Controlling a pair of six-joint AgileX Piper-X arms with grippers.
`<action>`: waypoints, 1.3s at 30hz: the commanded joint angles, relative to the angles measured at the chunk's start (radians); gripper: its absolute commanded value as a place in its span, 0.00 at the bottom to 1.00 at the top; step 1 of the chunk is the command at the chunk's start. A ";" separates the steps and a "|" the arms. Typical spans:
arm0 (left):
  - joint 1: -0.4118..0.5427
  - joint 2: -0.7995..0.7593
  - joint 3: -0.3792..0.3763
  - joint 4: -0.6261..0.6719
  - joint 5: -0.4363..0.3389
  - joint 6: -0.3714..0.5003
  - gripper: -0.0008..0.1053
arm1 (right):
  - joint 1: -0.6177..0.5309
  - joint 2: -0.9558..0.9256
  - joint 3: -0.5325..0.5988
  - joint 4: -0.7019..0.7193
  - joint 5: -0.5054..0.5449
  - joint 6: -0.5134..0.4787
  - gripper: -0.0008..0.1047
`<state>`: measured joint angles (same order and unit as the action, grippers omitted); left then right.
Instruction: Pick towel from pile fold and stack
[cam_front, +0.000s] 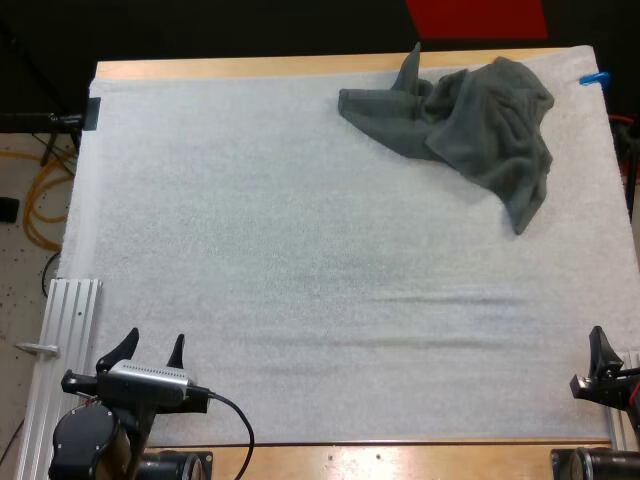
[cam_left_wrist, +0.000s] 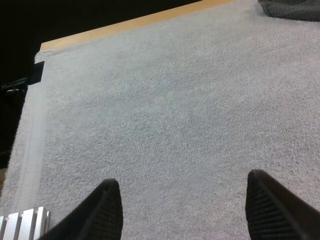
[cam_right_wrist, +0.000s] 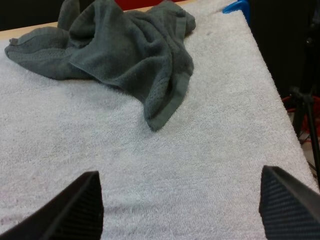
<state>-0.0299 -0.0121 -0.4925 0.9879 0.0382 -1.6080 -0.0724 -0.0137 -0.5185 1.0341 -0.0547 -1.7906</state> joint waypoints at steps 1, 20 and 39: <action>-0.002 -0.135 -0.001 -0.013 0.003 -0.010 0.50 | -0.004 -0.037 -0.004 -0.013 0.007 -0.001 0.62; -0.002 -0.133 -0.001 -0.024 0.010 -0.047 0.50 | -0.004 -0.028 -0.004 -0.048 0.018 0.001 0.62; -0.240 0.391 -0.145 -0.358 0.161 -0.063 0.50 | -0.004 0.593 -0.347 -0.076 -0.161 0.040 0.62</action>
<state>-0.2589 0.3575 -0.6210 0.6611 0.1851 -1.6650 -0.0724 0.5604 -0.8495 0.9667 -0.1918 -1.7492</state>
